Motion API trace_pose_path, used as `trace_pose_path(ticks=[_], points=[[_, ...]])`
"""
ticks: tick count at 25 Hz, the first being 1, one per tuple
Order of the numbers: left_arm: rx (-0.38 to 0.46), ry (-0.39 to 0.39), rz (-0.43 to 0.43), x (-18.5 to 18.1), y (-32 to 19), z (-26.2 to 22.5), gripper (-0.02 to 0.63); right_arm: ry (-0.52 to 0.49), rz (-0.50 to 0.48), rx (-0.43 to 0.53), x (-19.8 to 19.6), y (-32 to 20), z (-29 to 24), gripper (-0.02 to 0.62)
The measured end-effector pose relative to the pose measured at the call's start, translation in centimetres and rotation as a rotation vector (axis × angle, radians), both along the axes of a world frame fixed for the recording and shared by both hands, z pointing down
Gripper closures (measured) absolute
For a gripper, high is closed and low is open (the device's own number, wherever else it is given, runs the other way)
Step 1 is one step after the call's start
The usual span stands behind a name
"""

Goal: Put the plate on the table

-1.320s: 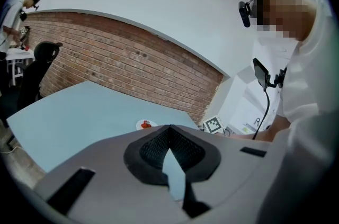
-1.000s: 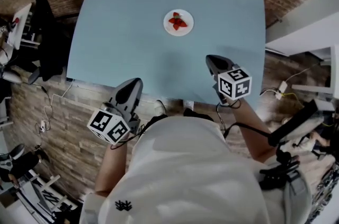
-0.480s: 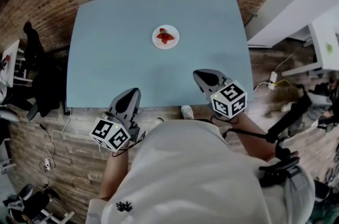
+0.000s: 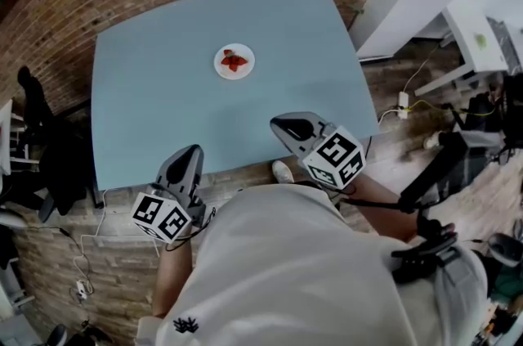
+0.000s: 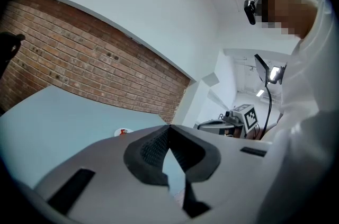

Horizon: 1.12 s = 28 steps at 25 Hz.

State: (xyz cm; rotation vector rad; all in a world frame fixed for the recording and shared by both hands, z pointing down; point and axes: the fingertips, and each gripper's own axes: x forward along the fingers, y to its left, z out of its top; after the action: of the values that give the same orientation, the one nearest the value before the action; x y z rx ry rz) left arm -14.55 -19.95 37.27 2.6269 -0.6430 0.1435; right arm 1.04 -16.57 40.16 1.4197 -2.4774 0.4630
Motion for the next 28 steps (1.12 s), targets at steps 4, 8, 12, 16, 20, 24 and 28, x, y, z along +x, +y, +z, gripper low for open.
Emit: trace_pose_path(ticks=[4, 8, 12, 16, 20, 24, 28], points=[[-0.019, -0.012, 0.006, -1.3, 0.4, 0.2, 0.604, 0.007, 0.003, -0.003, -1.5, 0.4, -0.3, 0.588], [-0.029, -0.001, 0.009, -3.2, 0.7, 0.9, 0.604, 0.028, -0.011, -0.004, -3.6, 0.7, -0.4, 0.588], [-0.042, -0.005, 0.006, -4.9, 0.9, 1.5, 0.604, 0.037, -0.02, -0.016, -5.3, 1.1, 0.1, 0.588], [-0.053, -0.001, 0.004, -6.0, 1.0, 2.0, 0.604, 0.05, -0.03, -0.023, -6.6, 1.3, 0.3, 0.588], [-0.064, 0.009, 0.001, -6.9, 1.2, 2.3, 0.604, 0.068, -0.037, -0.033, -7.4, 1.5, 0.3, 0.588], [-0.076, 0.024, 0.0, -7.4, 1.3, 2.8, 0.604, 0.082, -0.044, -0.049, -8.0, 1.8, 0.6, 0.588], [-0.089, 0.033, -0.001, -8.1, 1.3, 3.5, 0.604, 0.092, -0.047, -0.059, -8.7, 1.8, 0.8, 0.588]])
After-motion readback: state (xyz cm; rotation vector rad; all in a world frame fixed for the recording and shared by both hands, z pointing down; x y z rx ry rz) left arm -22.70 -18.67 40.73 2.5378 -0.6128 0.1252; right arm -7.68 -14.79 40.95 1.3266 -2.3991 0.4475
